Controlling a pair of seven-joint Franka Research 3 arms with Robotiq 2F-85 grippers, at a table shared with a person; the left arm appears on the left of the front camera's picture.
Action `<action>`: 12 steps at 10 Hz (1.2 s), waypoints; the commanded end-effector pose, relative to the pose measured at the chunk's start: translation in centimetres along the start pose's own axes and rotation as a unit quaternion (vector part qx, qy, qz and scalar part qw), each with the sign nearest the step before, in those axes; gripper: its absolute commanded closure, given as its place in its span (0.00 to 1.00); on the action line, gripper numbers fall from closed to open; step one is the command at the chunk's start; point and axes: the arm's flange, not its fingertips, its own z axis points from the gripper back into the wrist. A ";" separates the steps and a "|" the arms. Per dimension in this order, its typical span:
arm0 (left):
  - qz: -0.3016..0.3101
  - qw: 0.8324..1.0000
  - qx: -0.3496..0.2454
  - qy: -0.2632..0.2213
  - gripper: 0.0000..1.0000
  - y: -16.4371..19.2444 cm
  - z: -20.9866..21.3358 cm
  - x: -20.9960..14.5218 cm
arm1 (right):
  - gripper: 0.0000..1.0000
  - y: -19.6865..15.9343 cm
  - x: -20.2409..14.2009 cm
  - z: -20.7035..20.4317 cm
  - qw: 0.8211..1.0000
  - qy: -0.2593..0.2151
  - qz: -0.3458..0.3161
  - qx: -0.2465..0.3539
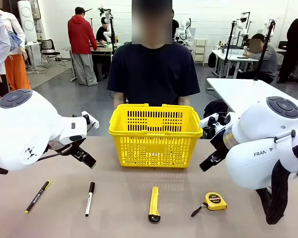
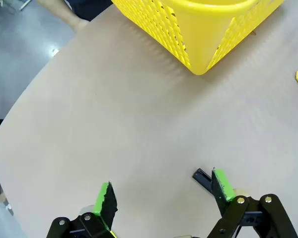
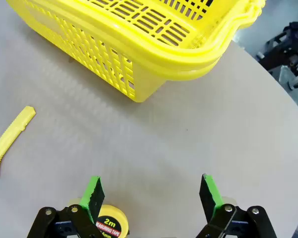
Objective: Place the items the person wants into the basket.
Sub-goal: Pick up the item the person points to and place it in the Market Basket.
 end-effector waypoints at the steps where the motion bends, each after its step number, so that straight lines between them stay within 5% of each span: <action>1: 0.000 1.000 0.000 0.000 0.00 0.0 0.0 0.0 | 0.00 0.0 0.0 0.0 1.000 0.000 0.000 0.000; 12: 0.000 1.000 0.000 0.000 0.00 0.0 0.0 0.0 | 0.00 0.0 0.0 0.0 1.000 0.000 0.000 0.000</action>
